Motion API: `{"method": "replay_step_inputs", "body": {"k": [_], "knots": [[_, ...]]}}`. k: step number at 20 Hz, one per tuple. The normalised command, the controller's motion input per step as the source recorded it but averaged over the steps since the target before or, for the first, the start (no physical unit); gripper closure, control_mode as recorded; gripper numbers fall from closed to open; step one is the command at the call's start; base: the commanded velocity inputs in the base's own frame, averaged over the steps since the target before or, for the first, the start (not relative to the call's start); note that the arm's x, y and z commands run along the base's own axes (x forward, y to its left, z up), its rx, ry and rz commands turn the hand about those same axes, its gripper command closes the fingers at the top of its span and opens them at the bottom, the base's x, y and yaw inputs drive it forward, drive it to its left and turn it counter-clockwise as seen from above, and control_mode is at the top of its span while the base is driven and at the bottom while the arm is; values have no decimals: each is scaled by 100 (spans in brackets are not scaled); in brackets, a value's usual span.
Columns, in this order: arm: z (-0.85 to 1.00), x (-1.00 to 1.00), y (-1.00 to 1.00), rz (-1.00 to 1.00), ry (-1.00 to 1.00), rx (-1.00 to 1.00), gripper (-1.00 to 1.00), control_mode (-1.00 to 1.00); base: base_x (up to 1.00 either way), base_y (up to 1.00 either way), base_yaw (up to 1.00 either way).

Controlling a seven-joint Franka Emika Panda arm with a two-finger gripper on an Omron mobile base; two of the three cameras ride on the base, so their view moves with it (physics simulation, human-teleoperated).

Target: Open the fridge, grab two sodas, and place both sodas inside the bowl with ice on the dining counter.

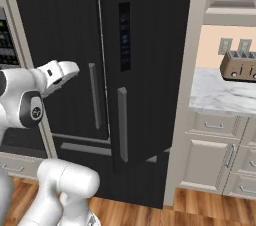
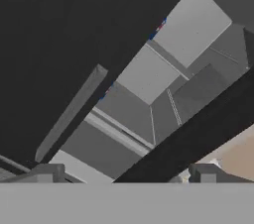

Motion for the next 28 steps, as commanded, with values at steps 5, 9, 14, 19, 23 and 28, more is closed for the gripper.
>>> {"method": "replay_step_inputs", "body": {"k": [5,9,14,19,23,28], "knots": [[33,87,14,0,2,-13,-100,-100,0,0,0],[4,95,2,0,10,-8,-100,-100,0,0,0],[0,90,-5,0,12,-1,-100,-100,0,0,0],[0,73,-21,0,9,-2,-100,-100,0,0,0],[0,46,-36,-1,8,-4,-100,-100,0,0,0],[0,5,-47,-5,3,-4,-100,-100,0,0,0]]}}
